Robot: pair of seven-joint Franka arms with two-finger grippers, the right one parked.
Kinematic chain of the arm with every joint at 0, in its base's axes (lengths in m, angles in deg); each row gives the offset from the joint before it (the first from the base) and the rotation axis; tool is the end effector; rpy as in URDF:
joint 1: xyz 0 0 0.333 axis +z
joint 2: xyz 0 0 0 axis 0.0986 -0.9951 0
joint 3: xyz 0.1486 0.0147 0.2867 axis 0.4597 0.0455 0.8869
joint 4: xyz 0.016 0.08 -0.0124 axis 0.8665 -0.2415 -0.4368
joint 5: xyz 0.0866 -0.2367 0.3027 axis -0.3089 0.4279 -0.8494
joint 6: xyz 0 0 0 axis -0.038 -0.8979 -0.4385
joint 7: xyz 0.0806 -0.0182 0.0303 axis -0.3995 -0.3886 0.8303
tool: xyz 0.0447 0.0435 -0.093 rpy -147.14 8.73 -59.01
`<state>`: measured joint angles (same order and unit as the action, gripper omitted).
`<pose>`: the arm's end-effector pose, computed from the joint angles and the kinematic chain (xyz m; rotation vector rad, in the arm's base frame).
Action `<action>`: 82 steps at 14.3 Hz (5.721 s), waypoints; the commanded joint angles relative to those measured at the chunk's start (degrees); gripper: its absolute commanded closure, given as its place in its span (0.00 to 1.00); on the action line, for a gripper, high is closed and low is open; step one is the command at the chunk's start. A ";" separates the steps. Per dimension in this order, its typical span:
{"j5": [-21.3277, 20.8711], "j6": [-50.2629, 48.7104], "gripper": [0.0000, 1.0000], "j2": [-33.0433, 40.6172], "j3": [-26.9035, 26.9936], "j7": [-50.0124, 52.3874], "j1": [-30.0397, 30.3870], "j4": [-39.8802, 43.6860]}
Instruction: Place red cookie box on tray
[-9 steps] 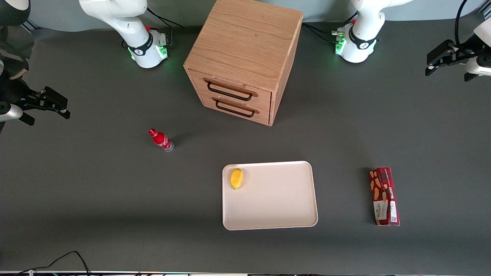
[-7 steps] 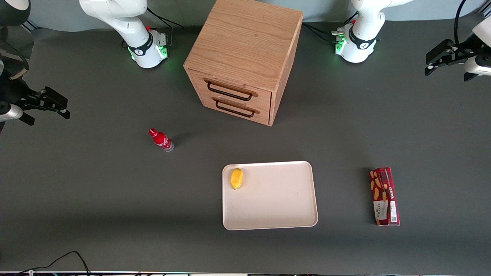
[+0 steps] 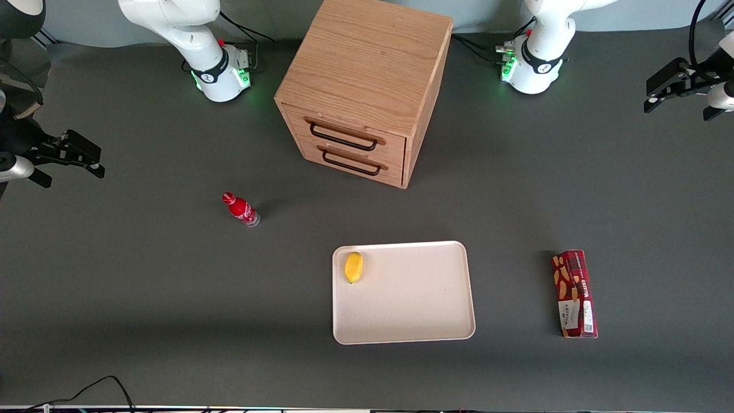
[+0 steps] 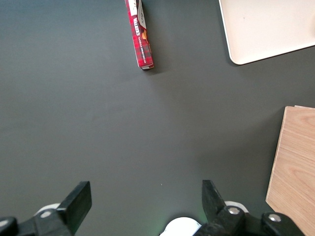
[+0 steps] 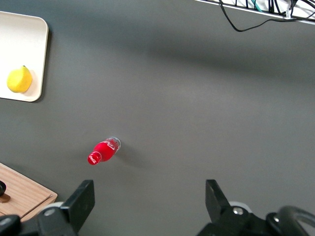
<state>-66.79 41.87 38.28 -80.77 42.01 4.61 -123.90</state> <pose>0.4831 -0.0077 0.6718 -3.1163 0.3095 0.0292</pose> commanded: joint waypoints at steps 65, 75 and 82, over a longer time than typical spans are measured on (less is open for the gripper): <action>-26.56 43.83 1.00 -67.80 -5.42 48.10 -26.88 32.64; -26.12 33.59 0.00 -59.21 -5.86 47.32 -24.69 32.20; -8.99 6.51 0.00 -35.40 -7.97 17.83 -6.78 26.68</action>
<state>-79.64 52.42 -5.18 -87.86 69.67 -9.09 -90.23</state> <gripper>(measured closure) 0.000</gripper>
